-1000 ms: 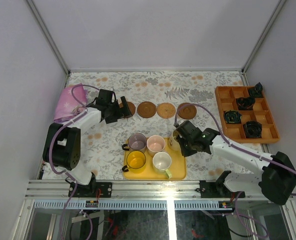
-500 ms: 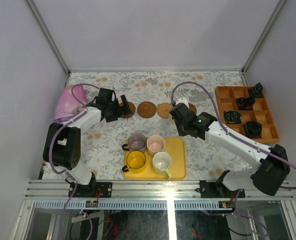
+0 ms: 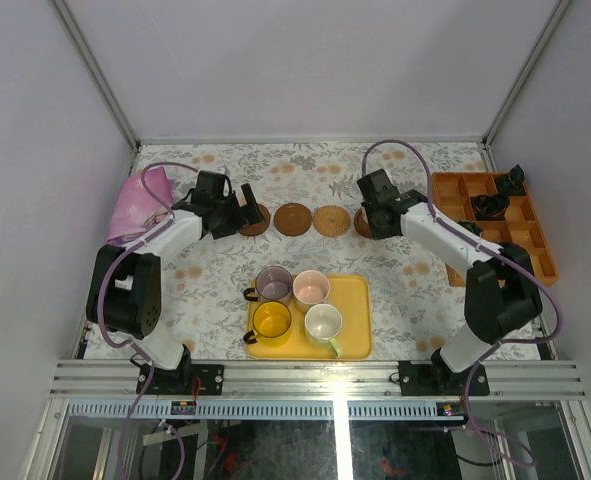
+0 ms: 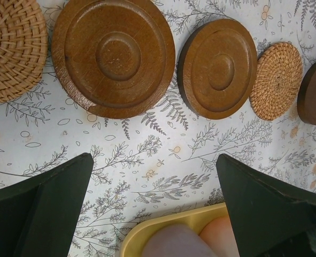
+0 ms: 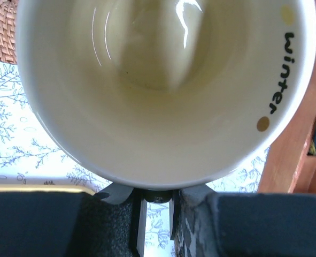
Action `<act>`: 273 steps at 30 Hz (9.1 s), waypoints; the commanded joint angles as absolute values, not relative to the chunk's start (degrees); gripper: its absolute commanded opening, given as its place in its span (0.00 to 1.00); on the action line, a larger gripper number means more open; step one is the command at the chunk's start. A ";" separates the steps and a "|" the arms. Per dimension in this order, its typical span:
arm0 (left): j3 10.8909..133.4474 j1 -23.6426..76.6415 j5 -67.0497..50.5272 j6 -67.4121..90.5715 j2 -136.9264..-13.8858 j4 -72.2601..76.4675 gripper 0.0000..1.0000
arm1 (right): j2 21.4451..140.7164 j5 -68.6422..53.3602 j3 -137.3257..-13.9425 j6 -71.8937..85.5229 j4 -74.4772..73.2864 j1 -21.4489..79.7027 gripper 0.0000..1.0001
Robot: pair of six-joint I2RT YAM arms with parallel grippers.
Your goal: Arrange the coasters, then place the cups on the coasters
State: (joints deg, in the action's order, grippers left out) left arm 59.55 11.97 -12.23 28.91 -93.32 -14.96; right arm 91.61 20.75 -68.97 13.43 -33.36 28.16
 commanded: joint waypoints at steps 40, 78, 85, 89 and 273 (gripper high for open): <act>63.23 12.30 -11.50 29.55 -94.97 -13.54 1.00 | 101.51 12.85 -73.24 12.77 -25.49 20.72 0.00; 61.67 12.28 -11.26 30.28 -94.14 -13.54 1.00 | 101.90 10.40 -72.45 14.67 -25.16 20.80 0.07; 61.84 12.26 -11.09 29.93 -94.30 -13.62 1.00 | 103.12 9.56 -73.44 14.56 -25.01 20.80 0.06; 61.87 12.31 -11.08 29.80 -94.39 -13.62 1.00 | 104.03 9.70 -73.93 14.54 -25.46 20.83 0.07; 57.83 14.68 -11.54 28.21 -92.89 -11.93 1.00 | 100.72 12.27 -72.05 16.54 -17.30 25.18 0.00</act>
